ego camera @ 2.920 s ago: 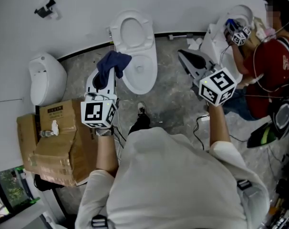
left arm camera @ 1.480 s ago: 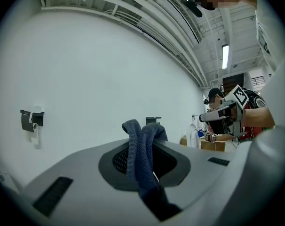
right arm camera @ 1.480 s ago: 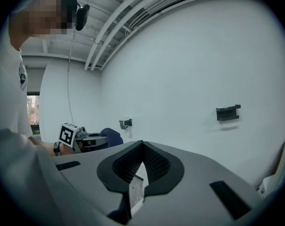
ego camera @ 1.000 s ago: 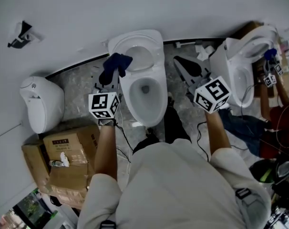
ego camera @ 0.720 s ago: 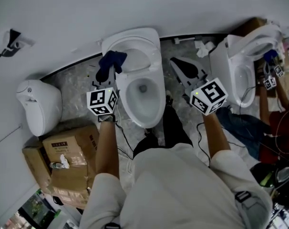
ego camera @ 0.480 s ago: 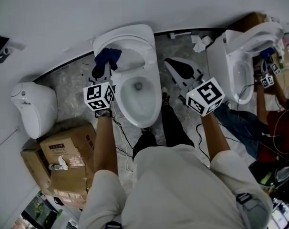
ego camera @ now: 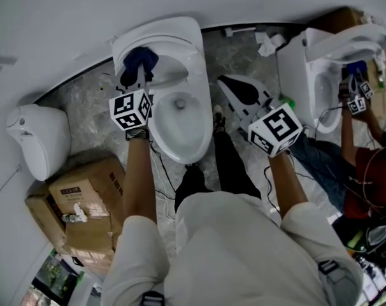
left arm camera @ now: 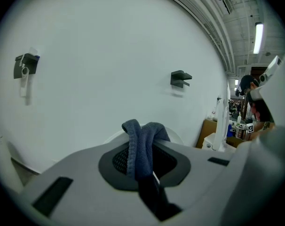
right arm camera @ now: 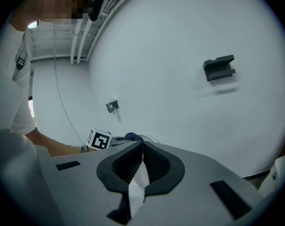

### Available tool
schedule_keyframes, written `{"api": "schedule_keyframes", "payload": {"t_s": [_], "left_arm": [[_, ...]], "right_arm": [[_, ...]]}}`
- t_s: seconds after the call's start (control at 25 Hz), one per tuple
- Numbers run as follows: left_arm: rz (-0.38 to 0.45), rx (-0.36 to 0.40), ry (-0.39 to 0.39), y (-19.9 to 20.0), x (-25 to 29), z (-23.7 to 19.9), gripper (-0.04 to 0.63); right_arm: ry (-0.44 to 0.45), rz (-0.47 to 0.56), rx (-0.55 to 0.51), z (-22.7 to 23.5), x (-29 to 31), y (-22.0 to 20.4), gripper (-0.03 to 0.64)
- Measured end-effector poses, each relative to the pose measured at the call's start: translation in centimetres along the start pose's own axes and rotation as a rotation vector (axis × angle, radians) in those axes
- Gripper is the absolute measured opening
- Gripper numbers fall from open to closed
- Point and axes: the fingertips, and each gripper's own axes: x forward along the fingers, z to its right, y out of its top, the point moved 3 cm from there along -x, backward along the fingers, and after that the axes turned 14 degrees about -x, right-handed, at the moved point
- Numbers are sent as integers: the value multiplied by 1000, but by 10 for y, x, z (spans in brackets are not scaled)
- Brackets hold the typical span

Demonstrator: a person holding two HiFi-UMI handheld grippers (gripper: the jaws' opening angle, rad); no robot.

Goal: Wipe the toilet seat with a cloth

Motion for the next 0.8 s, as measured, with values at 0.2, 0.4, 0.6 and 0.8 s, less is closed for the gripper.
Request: {"api": "schedule_keyframes", "payload": {"t_s": [0.2, 0.4, 0.6, 0.8], "left_arm": [[6, -20, 20, 1, 18, 1, 43], [24, -24, 15, 1, 27, 5, 43], [41, -13, -19, -2, 30, 19, 43], [33, 23, -62, -5, 39, 37, 43]], "right_arm": [[-11, -12, 13, 6, -1, -9, 29], [-21, -13, 25, 14, 0, -17, 28], [-37, -15, 43, 17, -5, -27, 29], [-58, -17, 65, 22, -9, -33, 29]]}}
